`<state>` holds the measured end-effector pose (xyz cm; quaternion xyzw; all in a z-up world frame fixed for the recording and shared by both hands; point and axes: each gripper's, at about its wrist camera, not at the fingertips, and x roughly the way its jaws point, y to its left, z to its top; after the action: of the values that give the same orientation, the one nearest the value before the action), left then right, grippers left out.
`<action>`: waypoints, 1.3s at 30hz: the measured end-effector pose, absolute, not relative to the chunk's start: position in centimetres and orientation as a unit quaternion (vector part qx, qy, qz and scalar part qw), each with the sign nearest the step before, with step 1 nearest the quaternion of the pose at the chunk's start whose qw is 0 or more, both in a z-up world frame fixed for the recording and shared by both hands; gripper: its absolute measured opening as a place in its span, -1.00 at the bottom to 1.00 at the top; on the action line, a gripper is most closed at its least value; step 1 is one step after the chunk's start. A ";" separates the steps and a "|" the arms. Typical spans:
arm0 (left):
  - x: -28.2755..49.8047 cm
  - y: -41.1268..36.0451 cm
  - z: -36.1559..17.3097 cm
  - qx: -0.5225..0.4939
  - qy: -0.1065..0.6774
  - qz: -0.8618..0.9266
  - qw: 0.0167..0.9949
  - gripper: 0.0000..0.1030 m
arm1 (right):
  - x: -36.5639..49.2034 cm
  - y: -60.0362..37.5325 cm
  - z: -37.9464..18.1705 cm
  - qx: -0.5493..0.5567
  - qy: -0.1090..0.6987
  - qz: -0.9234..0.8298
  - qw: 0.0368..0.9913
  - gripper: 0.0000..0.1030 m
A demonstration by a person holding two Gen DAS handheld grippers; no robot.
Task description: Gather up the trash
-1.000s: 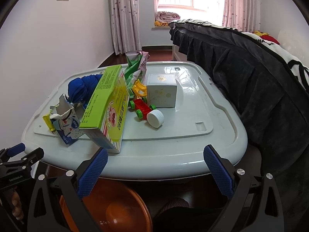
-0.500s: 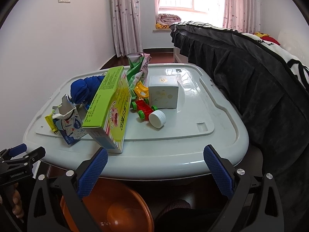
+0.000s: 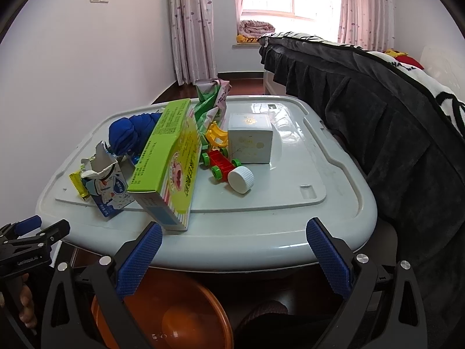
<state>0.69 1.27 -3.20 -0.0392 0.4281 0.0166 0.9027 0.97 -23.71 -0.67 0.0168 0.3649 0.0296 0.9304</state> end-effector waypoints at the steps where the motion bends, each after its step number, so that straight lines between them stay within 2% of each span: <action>1: 0.7 1.3 -3.3 -0.040 0.429 0.017 0.902 0.87 | 1.0 -23.6 -0.6 0.016 0.365 0.031 0.931 0.90; 14: 0.7 1.5 -3.5 -0.035 0.433 0.021 0.900 0.87 | 2.6 -20.2 2.3 0.009 0.356 0.069 0.932 0.90; 26: 0.6 2.0 -3.4 -0.040 0.431 0.024 0.901 0.87 | 5.4 -18.0 2.3 -0.005 0.362 0.069 0.930 0.90; 36: 0.6 2.4 -3.3 -0.052 0.433 0.023 0.900 0.87 | 10.3 -17.3 1.0 0.024 0.414 0.054 0.908 0.90; 38: 0.6 2.4 -3.4 -0.055 0.436 0.023 0.898 0.87 | 11.0 -17.3 0.5 0.037 0.430 0.058 0.900 0.79; 39: 0.6 2.4 -3.4 -0.054 0.436 0.024 0.898 0.87 | 11.3 -17.2 0.1 0.042 0.438 0.060 0.896 0.63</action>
<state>0.56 2.43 -3.40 -0.0537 0.4364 0.0240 0.8979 11.32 -17.19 0.13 0.0416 0.4383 0.0598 0.8959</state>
